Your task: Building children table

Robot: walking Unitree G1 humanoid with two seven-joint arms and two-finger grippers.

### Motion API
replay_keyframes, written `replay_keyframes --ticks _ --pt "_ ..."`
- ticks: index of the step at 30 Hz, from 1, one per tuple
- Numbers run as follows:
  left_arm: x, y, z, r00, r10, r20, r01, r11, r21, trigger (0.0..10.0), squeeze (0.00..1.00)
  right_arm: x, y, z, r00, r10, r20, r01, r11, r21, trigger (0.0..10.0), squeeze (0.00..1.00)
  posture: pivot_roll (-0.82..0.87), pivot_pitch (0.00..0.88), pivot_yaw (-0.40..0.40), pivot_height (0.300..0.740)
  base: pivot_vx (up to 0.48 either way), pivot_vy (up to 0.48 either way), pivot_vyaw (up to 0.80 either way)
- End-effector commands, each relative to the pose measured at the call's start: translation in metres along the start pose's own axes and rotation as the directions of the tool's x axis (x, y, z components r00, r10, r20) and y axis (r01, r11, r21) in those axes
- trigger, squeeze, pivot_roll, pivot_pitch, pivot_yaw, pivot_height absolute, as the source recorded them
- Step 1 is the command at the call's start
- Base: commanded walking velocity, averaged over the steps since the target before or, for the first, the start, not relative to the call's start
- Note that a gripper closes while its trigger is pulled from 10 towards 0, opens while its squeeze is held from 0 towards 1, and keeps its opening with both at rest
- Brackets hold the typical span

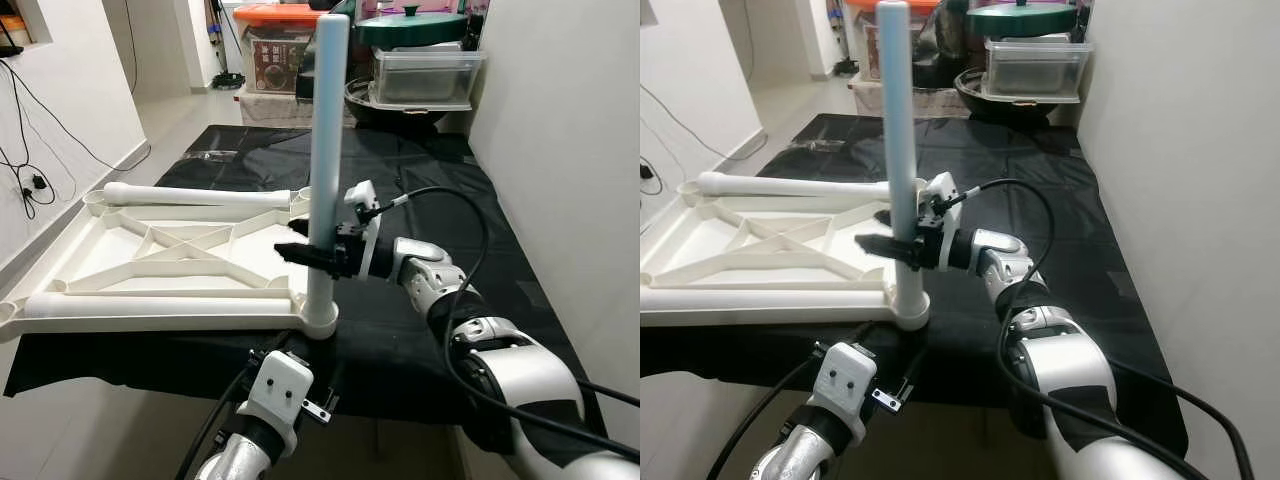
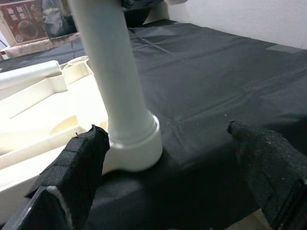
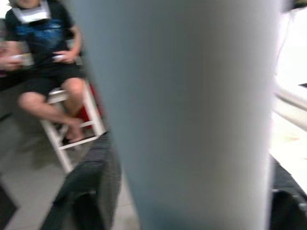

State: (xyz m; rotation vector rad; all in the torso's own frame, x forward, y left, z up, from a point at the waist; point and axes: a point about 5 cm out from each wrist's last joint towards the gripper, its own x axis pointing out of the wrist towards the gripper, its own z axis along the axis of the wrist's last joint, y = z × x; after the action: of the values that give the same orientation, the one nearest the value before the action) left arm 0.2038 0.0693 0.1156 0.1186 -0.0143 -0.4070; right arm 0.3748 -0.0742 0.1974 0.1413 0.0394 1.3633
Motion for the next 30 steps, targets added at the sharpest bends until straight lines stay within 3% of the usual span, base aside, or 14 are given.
replay_keyframes --ticks 1,10,12,15,17,18,19,20,21,22,23,25,29,30 --pt "-0.001 -0.001 -0.003 1.000 -0.005 -0.015 0.005 1.000 0.001 10.0 0.00 0.007 0.004 -0.006 0.999 0.024 -0.022 -0.025 1.000 -0.009 0.0 0.00 0.08 0.000 -0.022 0.740 0.000 0.000 0.00" --pt "0.000 -0.001 -0.002 1.000 -0.003 -0.014 0.003 1.000 0.001 10.0 0.00 0.011 -0.013 -0.009 0.935 -0.351 -0.050 0.348 0.935 -0.069 0.0 0.00 0.08 0.000 -0.024 0.740 0.000 0.000 0.00" --pt "0.000 -0.001 -0.002 1.000 -0.004 -0.015 0.004 1.000 0.001 10.0 0.00 -0.001 -0.028 -0.009 0.772 -0.635 -0.039 0.633 0.772 -0.055 0.0 0.00 0.08 0.000 -0.024 0.740 0.000 0.000 0.00" --pt "0.000 -0.001 -0.002 1.000 -0.004 -0.015 0.004 1.000 0.001 10.0 0.00 -0.005 -0.032 -0.009 0.710 -0.703 -0.037 0.701 0.711 -0.056 0.0 0.00 0.08 0.000 -0.024 0.740 0.000 0.000 0.00" --pt "-0.001 -0.001 -0.002 1.000 -0.006 -0.016 0.006 1.000 0.001 10.0 0.00 -0.037 -0.047 -0.011 0.380 -0.924 -0.030 0.925 0.380 0.003 0.0 0.00 0.08 0.000 -0.019 0.740 0.000 0.000 0.00" --pt "-0.001 -0.001 -0.002 1.000 -0.006 -0.016 0.006 1.000 0.001 10.0 0.00 -0.037 -0.047 -0.011 0.380 -0.924 -0.030 0.925 0.380 0.003 0.0 0.00 0.08 0.000 -0.019 0.740 0.000 0.000 0.00" --pt "-0.001 -0.001 -0.002 1.000 -0.006 -0.016 0.006 1.000 0.001 10.0 0.00 -0.053 -0.051 -0.014 0.208 -0.977 -0.038 0.977 0.206 0.053 0.0 0.00 0.08 0.000 -0.019 0.740 0.000 0.000 0.00" --pt "-0.001 -0.001 -0.002 1.000 -0.006 -0.016 0.006 1.000 0.001 10.0 0.00 -0.053 -0.051 -0.014 0.208 -0.977 -0.038 0.977 0.206 0.053 0.0 0.00 0.08 0.000 -0.019 0.740 0.000 0.000 0.00" --pt "-0.001 -0.001 -0.002 1.000 -0.007 -0.017 0.007 1.000 0.001 10.0 0.00 -0.066 -0.052 -0.017 0.057 -0.997 -0.055 0.994 0.051 0.098 0.0 0.00 0.08 0.000 -0.019 0.740 0.000 0.000 0.00" --pt "-0.001 0.000 -0.002 1.000 -0.008 -0.017 0.008 1.000 0.001 10.0 0.00 -0.073 -0.052 -0.019 -0.026 -0.997 -0.066 0.992 -0.034 0.125 0.0 0.00 0.08 0.000 -0.019 0.740 0.000 0.000 0.00" --pt "-0.001 0.000 -0.002 1.000 -0.008 -0.017 0.008 1.000 0.001 10.0 0.00 -0.073 -0.052 -0.019 -0.026 -0.997 -0.066 0.992 -0.034 0.125 0.0 0.00 0.08 0.000 -0.019 0.740 0.000 0.000 0.00" --pt "-0.001 -0.001 -0.003 1.000 -0.009 -0.018 0.009 1.000 0.001 10.0 0.00 -0.078 -0.051 -0.024 -0.127 -0.987 -0.096 0.973 -0.142 0.181 0.0 0.00 0.08 0.000 -0.019 0.740 0.000 0.000 0.00" --pt "0.000 -0.001 -0.003 1.000 -0.011 -0.018 0.011 1.000 0.001 10.0 0.00 -0.073 -0.049 -0.025 -0.155 -0.983 -0.101 0.965 -0.173 0.198 0.0 0.00 0.08 0.000 -0.019 0.740 0.000 0.000 0.00" --pt "0.000 -0.001 -0.003 1.000 -0.011 -0.018 0.011 1.000 0.001 10.0 0.00 -0.064 -0.048 -0.024 -0.119 -0.989 -0.090 0.971 -0.135 0.197 0.0 0.00 0.08 0.000 -0.019 0.740 0.000 0.000 0.00"
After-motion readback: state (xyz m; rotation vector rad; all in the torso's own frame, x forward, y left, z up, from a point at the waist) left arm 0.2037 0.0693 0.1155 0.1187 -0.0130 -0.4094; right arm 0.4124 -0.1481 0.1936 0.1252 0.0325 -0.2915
